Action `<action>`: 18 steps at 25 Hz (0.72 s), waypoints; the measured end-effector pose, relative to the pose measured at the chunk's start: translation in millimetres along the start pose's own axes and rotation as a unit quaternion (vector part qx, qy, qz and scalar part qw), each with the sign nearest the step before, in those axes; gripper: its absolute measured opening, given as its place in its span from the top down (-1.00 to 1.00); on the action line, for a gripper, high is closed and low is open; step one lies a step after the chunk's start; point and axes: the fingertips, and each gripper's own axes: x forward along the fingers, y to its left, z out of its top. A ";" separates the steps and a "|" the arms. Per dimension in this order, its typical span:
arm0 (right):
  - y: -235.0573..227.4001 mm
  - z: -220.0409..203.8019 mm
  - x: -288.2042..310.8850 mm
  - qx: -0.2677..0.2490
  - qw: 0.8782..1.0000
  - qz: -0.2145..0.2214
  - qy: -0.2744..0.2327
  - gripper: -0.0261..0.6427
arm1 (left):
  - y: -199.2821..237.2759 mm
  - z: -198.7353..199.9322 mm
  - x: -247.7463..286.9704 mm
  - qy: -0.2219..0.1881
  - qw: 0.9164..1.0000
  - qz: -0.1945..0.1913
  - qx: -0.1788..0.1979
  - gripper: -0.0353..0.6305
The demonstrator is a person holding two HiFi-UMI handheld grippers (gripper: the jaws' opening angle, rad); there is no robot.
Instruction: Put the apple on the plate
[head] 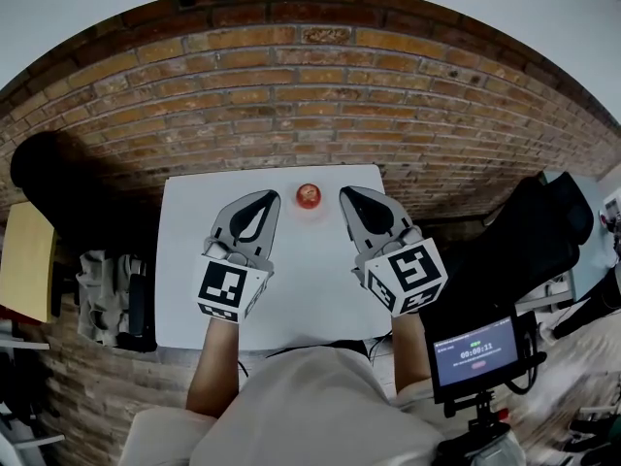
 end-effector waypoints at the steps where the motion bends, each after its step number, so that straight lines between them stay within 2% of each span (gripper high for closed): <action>1: 1.1 0.9 -0.4 -0.001 1.000 0.001 0.001 0.92 | 0.3 2.2 -1.8 -0.001 1.000 0.002 0.001 0.87; 8: 6.1 2.8 -3.5 -0.009 1.000 0.002 0.017 0.92 | -5.2 25.5 -11.6 -0.018 1.000 0.008 0.020 0.87; 18: 5.1 2.6 -7.0 -0.011 1.000 -0.002 0.016 0.92 | -8.3 25.0 -11.7 -0.023 0.999 0.010 0.024 0.87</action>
